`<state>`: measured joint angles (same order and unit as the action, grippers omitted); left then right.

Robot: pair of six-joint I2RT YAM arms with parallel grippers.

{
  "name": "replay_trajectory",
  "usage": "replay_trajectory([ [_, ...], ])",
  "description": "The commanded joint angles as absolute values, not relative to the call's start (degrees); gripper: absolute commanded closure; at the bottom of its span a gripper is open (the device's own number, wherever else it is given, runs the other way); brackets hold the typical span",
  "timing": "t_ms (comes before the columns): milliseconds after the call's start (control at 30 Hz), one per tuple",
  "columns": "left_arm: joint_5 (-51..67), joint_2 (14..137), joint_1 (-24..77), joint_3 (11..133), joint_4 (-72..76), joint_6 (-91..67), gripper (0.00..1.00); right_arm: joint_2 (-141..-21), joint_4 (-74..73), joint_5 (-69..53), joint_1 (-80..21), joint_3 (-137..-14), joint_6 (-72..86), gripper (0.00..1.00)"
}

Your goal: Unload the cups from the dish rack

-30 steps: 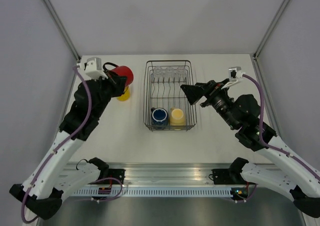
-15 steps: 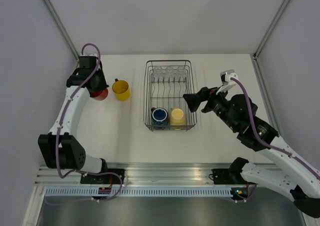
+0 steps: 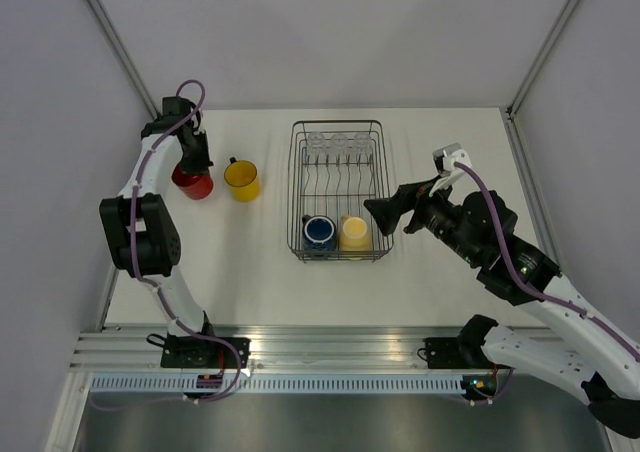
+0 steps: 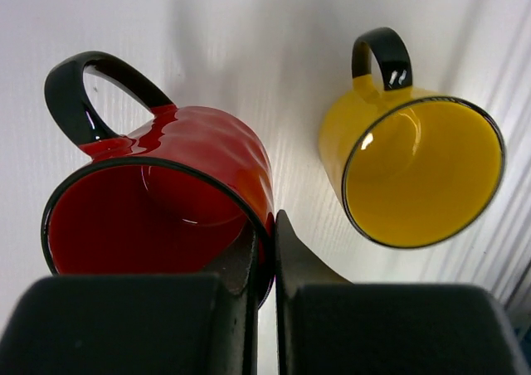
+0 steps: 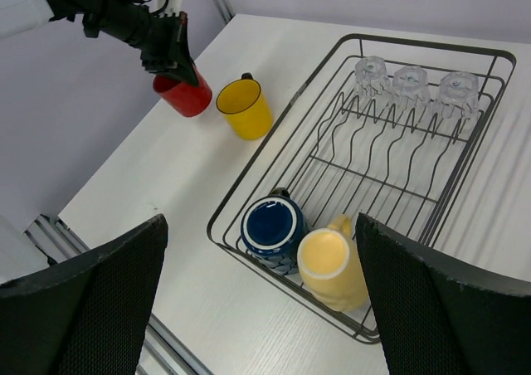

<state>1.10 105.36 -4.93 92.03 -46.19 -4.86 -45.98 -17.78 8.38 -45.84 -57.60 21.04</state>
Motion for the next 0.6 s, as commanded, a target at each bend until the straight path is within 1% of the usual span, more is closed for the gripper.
replay_trajectory([
  [0,-1.1,108.2,-4.9,97.9,-46.1,-0.1,0.98,-44.7,-16.6,5.2,-45.7,-56.7,19.2,0.02],
  [167,-0.4,112.8,-4.8,99.8,-45.6,2.1,0.98,-44.3,-15.4,3.3,-45.7,-55.9,18.5,0.02],
  [300,2.7,115.7,-4.8,101.2,-45.5,2.7,0.98,-44.9,-15.2,2.8,-45.7,-55.9,18.2,0.02],
  [500,3.8,117.5,-4.8,100.7,-45.0,2.5,0.98,-45.6,-15.0,2.6,-45.7,-55.8,18.0,0.02],
  [533,3.4,117.4,-4.8,100.5,-45.0,2.3,0.97,-45.7,-15.0,2.6,-45.7,-55.8,18.0,0.02],
  [567,3.2,117.4,-4.7,100.5,-45.1,2.1,0.93,-45.7,-15.0,2.6,-45.7,-55.8,18.0,0.02],
])
